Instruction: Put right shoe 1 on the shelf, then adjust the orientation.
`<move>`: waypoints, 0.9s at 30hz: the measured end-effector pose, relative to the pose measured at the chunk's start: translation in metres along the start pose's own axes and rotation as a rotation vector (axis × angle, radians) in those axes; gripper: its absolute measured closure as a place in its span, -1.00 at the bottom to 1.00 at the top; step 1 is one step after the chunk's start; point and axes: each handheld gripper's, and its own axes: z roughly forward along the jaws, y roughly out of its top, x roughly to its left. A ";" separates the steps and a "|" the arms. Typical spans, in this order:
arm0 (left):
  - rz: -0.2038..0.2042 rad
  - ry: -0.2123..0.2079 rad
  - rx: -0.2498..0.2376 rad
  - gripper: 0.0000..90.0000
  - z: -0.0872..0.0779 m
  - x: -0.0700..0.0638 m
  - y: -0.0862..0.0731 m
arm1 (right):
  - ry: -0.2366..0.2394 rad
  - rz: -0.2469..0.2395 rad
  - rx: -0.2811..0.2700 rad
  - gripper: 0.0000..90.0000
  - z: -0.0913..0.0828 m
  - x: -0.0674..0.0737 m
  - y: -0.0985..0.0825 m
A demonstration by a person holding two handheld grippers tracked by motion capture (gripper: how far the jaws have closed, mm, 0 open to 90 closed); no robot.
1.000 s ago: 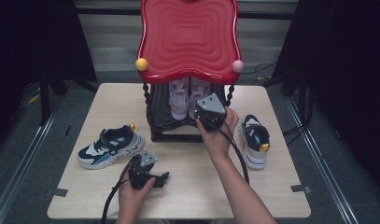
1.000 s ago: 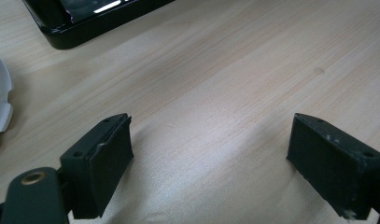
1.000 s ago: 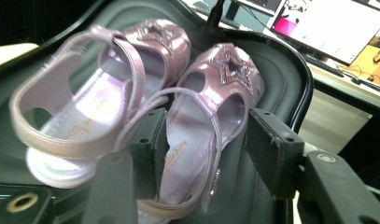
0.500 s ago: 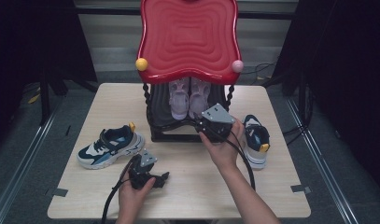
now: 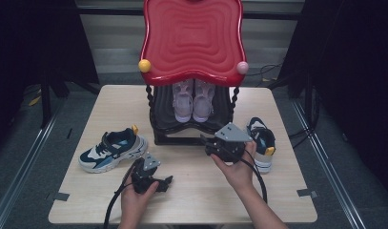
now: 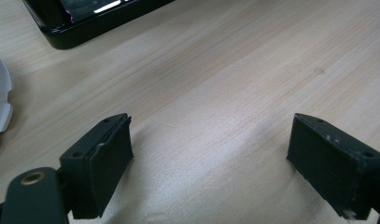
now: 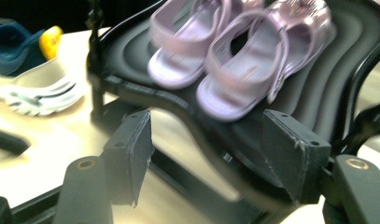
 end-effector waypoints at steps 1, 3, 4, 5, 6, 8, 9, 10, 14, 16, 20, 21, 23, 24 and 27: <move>-0.001 0.000 0.000 -0.70 0.000 0.000 0.000 | 0.012 -0.001 0.005 -0.27 -0.002 0.001 -0.003; 0.000 0.000 0.001 -0.70 0.000 0.000 0.000 | 0.040 0.006 0.028 -0.32 -0.005 0.001 -0.009; 0.000 0.000 0.000 -0.70 0.000 0.000 0.000 | 0.052 0.008 0.040 -0.34 -0.007 0.001 -0.012; 0.000 -0.001 0.000 -0.70 0.000 0.000 0.000 | 0.069 0.017 0.043 -0.34 -0.008 0.001 -0.016; 0.000 0.000 0.001 -0.70 0.000 0.000 0.000 | 0.080 0.023 0.049 -0.34 -0.011 0.001 -0.020; 0.000 -0.001 0.000 -0.70 0.000 0.000 0.000 | 0.112 0.043 0.068 -0.38 -0.015 0.001 -0.027; 0.001 0.000 0.001 -0.70 0.000 0.000 0.000 | 0.127 0.052 0.082 -0.39 -0.017 0.001 -0.032; 0.001 -0.001 0.000 -0.70 0.000 0.000 0.000 | 0.135 0.052 0.091 -0.40 -0.019 0.002 -0.036; 0.005 -0.001 0.002 -0.70 0.000 0.001 0.000 | 0.178 0.060 0.141 -0.44 -0.025 0.003 -0.055; 0.005 -0.002 0.002 -0.70 0.000 0.001 0.000 | 0.191 0.065 0.171 -0.44 -0.027 0.004 -0.065; 0.006 -0.001 0.003 -0.70 0.000 0.001 0.000 | 0.215 0.086 0.231 -0.45 -0.027 0.005 -0.086; 0.001 -0.003 0.002 -0.71 0.000 0.000 0.000 | 0.217 0.090 0.245 -0.46 -0.027 0.006 -0.090; 0.001 -0.005 0.003 -0.71 0.000 0.000 0.000 | 0.222 0.088 0.263 -0.47 -0.029 0.006 -0.098; 0.003 -0.005 0.003 -0.71 0.000 0.001 0.000 | 0.229 0.089 0.271 -0.48 -0.029 0.007 -0.101; 0.001 -0.005 0.002 -0.71 0.000 0.000 0.000 | 0.220 0.074 0.293 -0.49 -0.031 0.006 -0.109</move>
